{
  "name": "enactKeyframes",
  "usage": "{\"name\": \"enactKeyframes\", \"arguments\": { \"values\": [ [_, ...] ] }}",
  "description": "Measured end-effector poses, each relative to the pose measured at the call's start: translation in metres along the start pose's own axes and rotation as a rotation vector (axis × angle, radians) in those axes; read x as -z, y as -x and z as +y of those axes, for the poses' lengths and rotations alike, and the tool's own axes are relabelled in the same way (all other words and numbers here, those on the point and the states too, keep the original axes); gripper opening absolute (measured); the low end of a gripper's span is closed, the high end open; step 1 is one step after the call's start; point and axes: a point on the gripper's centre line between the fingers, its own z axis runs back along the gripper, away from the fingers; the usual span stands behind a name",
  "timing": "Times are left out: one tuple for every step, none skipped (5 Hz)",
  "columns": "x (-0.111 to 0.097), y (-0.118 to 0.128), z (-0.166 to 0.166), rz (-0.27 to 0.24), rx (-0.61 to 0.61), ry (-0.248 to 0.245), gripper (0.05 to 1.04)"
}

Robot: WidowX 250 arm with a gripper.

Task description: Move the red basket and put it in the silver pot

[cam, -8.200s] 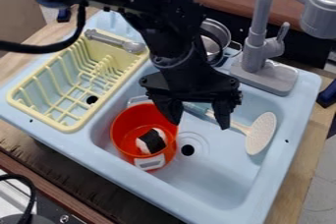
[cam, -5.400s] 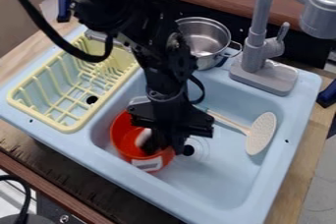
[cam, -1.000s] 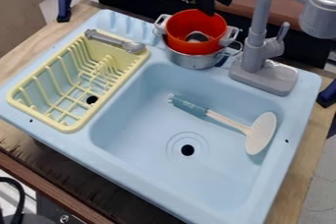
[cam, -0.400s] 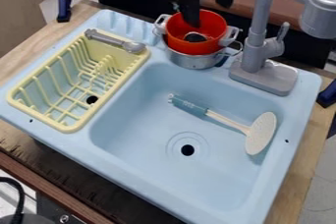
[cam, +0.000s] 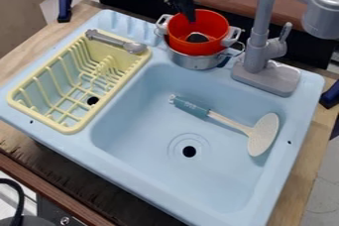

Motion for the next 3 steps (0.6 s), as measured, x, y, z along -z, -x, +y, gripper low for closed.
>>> {"name": "enactKeyframes", "arguments": {
  "values": [
    [-0.002,0.007,0.016,0.000,0.056,-0.012,1.000],
    [0.000,0.012,0.036,0.024,0.135,-0.045,0.999],
    [-0.004,0.017,0.056,0.046,0.196,-0.042,1.000]
  ]
}}
